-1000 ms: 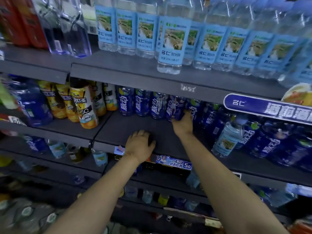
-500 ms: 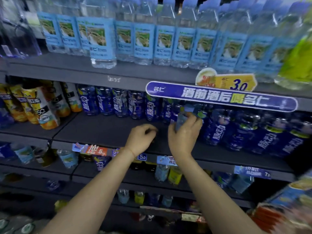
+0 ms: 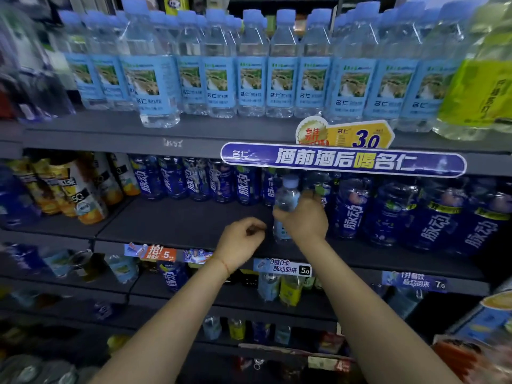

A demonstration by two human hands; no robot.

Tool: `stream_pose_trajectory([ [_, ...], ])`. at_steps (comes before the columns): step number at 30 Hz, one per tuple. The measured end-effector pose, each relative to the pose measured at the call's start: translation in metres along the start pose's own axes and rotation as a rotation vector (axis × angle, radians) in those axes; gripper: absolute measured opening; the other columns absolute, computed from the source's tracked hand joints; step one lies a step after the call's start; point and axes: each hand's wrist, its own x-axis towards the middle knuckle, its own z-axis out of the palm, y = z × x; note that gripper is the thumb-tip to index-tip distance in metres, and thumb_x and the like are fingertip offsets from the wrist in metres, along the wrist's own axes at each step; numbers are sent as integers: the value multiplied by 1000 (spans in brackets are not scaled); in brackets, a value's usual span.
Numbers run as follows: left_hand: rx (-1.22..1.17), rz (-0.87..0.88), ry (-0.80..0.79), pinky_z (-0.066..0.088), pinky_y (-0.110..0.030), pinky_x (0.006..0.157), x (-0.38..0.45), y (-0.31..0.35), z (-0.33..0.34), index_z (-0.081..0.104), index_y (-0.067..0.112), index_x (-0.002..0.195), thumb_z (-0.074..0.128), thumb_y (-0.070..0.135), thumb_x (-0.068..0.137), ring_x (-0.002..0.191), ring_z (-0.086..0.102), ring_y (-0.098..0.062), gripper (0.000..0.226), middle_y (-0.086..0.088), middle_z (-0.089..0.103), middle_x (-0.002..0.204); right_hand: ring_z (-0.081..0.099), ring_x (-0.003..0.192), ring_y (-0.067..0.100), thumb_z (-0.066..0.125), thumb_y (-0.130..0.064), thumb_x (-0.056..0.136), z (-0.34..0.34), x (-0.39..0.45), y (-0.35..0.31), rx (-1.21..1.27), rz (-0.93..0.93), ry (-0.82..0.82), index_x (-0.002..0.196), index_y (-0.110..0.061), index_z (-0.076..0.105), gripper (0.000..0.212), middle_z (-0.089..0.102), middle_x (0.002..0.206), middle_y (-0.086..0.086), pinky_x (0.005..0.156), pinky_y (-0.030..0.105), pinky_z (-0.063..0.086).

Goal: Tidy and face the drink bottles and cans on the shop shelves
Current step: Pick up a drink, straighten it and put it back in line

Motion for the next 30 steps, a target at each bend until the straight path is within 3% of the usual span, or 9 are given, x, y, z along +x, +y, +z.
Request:
stream_pose_trajectory([
  [5, -133, 62, 42, 50, -19, 74, -14, 11, -14, 50, 35, 111, 78, 22, 72, 97, 63, -4, 50, 13, 63, 108, 66, 72, 15, 78, -43, 67, 1, -36, -35, 368, -121, -179, 89, -16, 62, 38, 68, 82, -2, 58, 27, 52],
  [10, -175, 130, 413, 55, -34, 66, -39, 12, -58, 57, 31, 94, 78, 20, 68, 77, 68, -6, 35, 7, 71, 86, 67, 81, 10, 86, -39, 72, -1, -70, -93, 704, -171, -384, 104, -13, 53, 53, 68, 93, -3, 68, 25, 55],
  [12, -233, 238, 493, 55, -28, 65, -47, 17, -84, 60, 25, 95, 85, 14, 69, 74, 68, -6, 38, 5, 71, 84, 66, 81, 12, 78, -42, 80, -5, -75, -117, 814, -238, -527, 102, -17, 50, 44, 67, 94, -2, 69, 27, 55],
  [15, -329, 404, 657, 53, -23, 67, -55, 37, -130, 61, 25, 96, 83, 33, 67, 75, 68, -6, 37, 9, 71, 82, 51, 52, 17, 50, -50, 97, -8, -86, -153, 838, -395, -622, 93, -19, 47, 31, 54, 69, 7, 50, 33, 45],
  [18, -339, 520, 793, 55, -29, 73, -51, 56, -177, 59, 29, 99, 80, 40, 68, 83, 69, -11, 39, 9, 69, 90, 45, 49, 19, 39, -46, 103, -15, -92, -193, 880, -484, -528, 88, -18, 52, 34, 48, 62, 10, 48, 31, 40],
  [23, -161, 588, 904, 54, -41, 85, -18, 74, -257, 61, 40, 99, 73, 57, 76, 99, 67, -17, 30, -3, 70, 101, 54, 68, 13, 58, -27, 97, -36, -65, -256, 739, -611, -122, 98, -19, 58, 8, 58, 83, 0, 62, 30, 45],
  [26, -84, 492, 873, 53, -37, 83, 7, 81, -291, 62, 43, 87, 70, 65, 71, 93, 66, -10, 29, 4, 71, 95, 54, 105, 15, 61, -35, 95, -45, -31, -283, 525, -474, 28, 135, -19, 41, 48, 48, 129, 2, 77, 30, 43],
  [28, -46, 398, 834, 54, -39, 79, 25, 78, -310, 66, 33, 86, 67, 76, 65, 87, 67, -14, 47, 4, 71, 89, 49, 121, 21, 63, -40, 93, -46, -10, -297, 418, -338, -64, 152, -13, 21, 77, 35, 148, 8, 86, 35, 45],
  [30, 33, 323, 780, 56, -43, 75, 44, 70, -328, 69, 27, 90, 60, 86, 61, 83, 68, -18, 67, 2, 72, 85, 56, 98, 20, 63, -42, 94, -40, 2, -308, 316, -282, -187, 155, -7, 10, 88, 47, 133, 14, 76, 36, 48],
])
